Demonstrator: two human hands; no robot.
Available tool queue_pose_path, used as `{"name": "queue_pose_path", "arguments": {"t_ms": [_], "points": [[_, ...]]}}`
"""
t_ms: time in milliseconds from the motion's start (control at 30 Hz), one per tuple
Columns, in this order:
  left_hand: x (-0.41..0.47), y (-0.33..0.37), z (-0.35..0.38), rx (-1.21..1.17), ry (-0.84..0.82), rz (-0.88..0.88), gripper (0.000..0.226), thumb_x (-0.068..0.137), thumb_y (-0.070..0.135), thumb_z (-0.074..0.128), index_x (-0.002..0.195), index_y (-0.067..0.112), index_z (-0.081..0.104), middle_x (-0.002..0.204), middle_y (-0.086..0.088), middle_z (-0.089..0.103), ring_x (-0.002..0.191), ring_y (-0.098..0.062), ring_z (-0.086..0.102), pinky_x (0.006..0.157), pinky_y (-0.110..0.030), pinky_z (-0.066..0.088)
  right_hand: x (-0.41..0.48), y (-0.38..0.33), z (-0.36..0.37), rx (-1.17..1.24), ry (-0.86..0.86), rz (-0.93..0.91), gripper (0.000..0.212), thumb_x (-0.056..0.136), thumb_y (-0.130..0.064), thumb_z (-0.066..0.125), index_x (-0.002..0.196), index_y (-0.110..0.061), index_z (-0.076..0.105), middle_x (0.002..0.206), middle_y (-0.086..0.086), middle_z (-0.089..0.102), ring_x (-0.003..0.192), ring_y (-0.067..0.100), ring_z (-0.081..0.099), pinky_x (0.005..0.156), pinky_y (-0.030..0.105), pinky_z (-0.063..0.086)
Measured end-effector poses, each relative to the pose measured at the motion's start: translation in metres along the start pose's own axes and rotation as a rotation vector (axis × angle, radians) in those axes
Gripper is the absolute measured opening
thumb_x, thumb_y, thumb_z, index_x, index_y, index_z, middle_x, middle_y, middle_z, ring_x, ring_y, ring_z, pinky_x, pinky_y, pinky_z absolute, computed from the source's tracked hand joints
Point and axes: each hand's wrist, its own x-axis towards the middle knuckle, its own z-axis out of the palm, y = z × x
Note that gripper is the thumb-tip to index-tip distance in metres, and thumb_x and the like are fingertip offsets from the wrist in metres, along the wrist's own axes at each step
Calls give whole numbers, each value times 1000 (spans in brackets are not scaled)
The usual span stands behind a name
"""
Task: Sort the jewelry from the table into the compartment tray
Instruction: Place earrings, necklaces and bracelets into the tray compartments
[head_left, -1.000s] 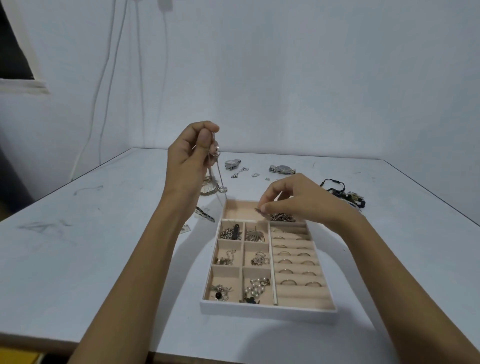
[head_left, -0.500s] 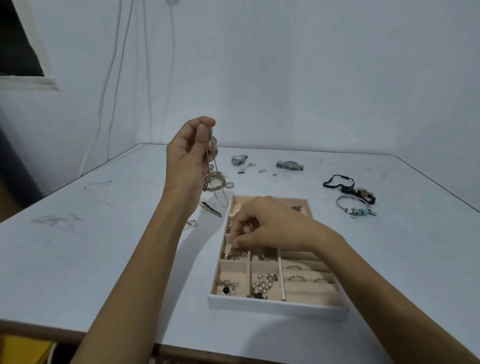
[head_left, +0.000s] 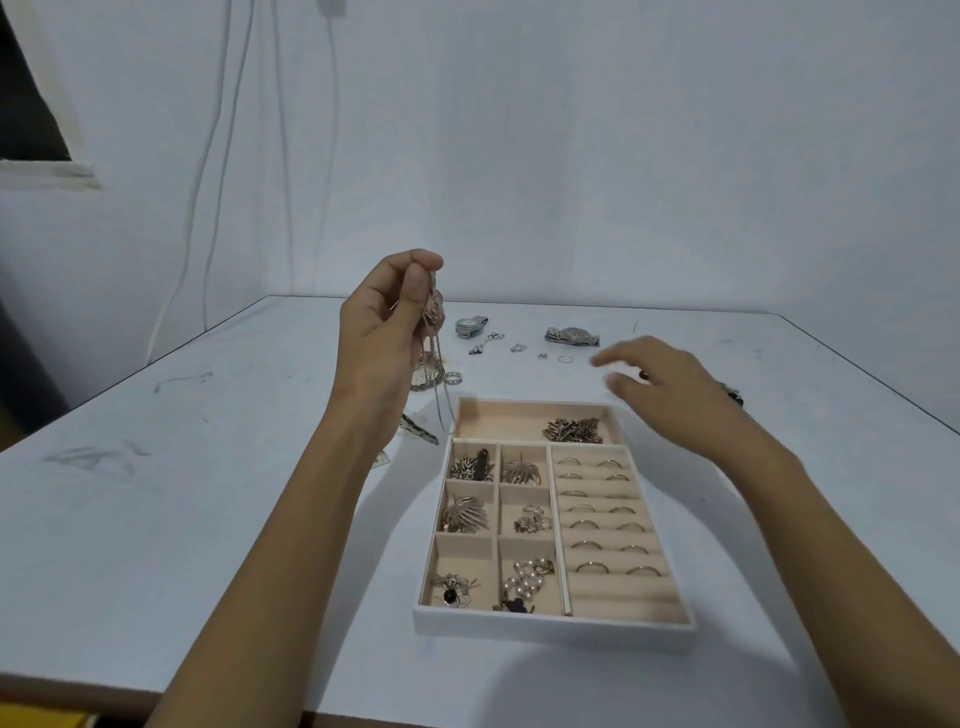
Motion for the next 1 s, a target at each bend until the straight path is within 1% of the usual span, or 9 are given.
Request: {"name": "queue_pose_path", "arguments": {"t_ms": [33,100,200,300,467,567,700,800,1000], "points": [[-1,-1,1,5,-9,1,20,100,14,45,92,19,62,70,10,49,61,-7,43,68,-24,37,-2,17,-1,-91,-42,64,35,98,-10,45,132,-16,55,140,2,49,130,19,44,103,29,32],[-2,-1,3,15,-31,3,19,100,16,46,92,20,63,68,11,50,61,-8,43,65,-25,35,-9,40,3,-163,-148,143,42,98,-7,42,140,-10,46,149,6,41,137,21,37,109,28,26],[-3,-1,5,7,-56,-1,20,100,16,46,91,20,63,70,10,50,62,-8,43,65,-22,37,-18,50,17,-241,-233,131,40,102,-19,37,138,-1,43,147,14,42,135,27,38,111,34,26],[-5,1,7,-28,-82,-9,20,100,14,45,92,18,62,72,8,49,61,-8,43,64,-20,39,-18,52,33,-412,-210,62,47,105,-27,22,149,-11,29,156,9,27,145,20,20,118,35,11],[-7,9,11,-158,-210,-62,16,97,13,45,92,14,59,79,5,48,60,-5,46,62,-16,43,-20,57,41,-462,-184,24,48,105,-26,16,151,-12,23,158,10,22,147,18,13,118,33,3],[-12,12,16,-178,-310,-90,11,91,16,49,91,13,60,79,4,50,59,-5,46,62,-16,43,-20,55,41,-466,-172,22,49,105,-26,16,151,-12,22,158,10,20,148,18,13,118,32,2],[-20,9,25,-172,-383,-120,15,94,10,45,92,11,59,81,-1,48,58,-5,47,61,-16,43,-20,55,41,-441,-161,30,48,105,-27,17,151,-13,24,158,11,21,147,17,14,118,32,3],[-23,6,29,-126,-439,-150,16,94,10,45,90,11,60,76,-1,46,58,-5,48,61,-16,44,-20,55,41,-427,-162,37,49,105,-27,17,151,-13,24,158,10,21,148,17,13,118,32,3],[-28,2,29,33,-557,-199,14,88,20,49,92,13,62,64,6,50,61,-8,47,65,-16,44,-20,56,41,-402,-147,42,48,105,-27,19,150,-13,26,158,10,23,147,17,14,119,32,3]]}}
